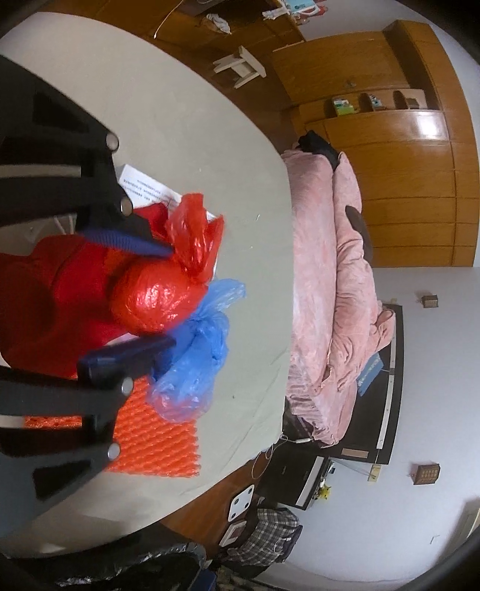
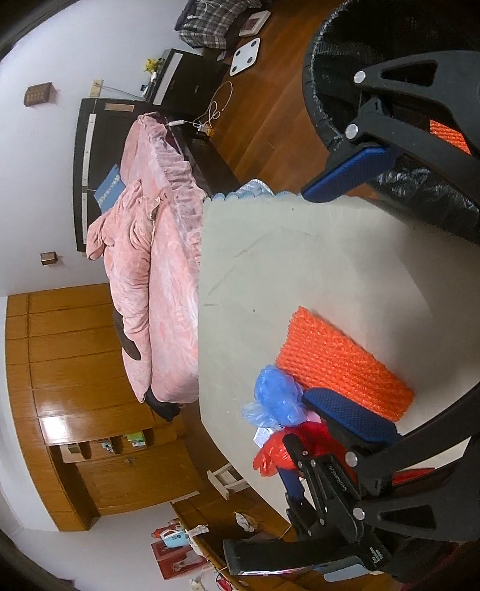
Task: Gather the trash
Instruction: 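Grasp the red plastic bag with the left gripper while the right grasps the blue bag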
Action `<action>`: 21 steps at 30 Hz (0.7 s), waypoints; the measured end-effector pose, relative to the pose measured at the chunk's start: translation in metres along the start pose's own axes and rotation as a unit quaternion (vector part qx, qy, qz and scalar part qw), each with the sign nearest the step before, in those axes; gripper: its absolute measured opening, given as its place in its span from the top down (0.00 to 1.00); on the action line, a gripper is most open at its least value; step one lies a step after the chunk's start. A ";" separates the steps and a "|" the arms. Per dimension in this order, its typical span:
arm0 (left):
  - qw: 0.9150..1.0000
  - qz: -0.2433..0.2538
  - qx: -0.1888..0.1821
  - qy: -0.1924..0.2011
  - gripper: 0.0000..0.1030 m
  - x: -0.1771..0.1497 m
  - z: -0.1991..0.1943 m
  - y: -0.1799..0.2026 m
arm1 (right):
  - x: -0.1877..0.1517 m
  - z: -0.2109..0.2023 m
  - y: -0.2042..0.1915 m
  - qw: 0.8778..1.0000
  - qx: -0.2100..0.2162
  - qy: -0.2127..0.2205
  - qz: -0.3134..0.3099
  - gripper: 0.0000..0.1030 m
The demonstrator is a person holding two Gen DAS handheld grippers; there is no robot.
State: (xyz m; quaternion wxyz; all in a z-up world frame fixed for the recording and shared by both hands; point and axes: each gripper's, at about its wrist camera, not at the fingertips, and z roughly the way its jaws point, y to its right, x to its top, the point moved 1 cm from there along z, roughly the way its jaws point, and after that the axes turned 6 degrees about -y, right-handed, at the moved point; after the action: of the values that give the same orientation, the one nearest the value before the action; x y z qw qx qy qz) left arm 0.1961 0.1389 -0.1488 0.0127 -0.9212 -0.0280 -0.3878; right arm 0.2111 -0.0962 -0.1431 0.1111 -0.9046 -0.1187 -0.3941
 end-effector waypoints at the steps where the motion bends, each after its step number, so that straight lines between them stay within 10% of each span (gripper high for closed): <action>1: 1.000 -0.003 -0.002 0.003 0.61 0.000 -0.001 -0.001 | 0.000 0.002 -0.001 1.000 0.001 -0.001 -0.001 0.05; 21: 0.998 -0.022 0.010 0.055 0.64 0.014 -0.036 -0.033 | 0.024 0.043 -0.038 0.999 0.034 -0.004 -0.011 0.05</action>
State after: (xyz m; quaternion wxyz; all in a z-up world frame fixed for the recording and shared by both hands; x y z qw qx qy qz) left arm 0.1781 0.1707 -0.1131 0.0143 -0.8974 -0.0515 -0.4380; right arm 0.2457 -0.0446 -0.1498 0.1371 -0.9006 -0.1427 -0.3871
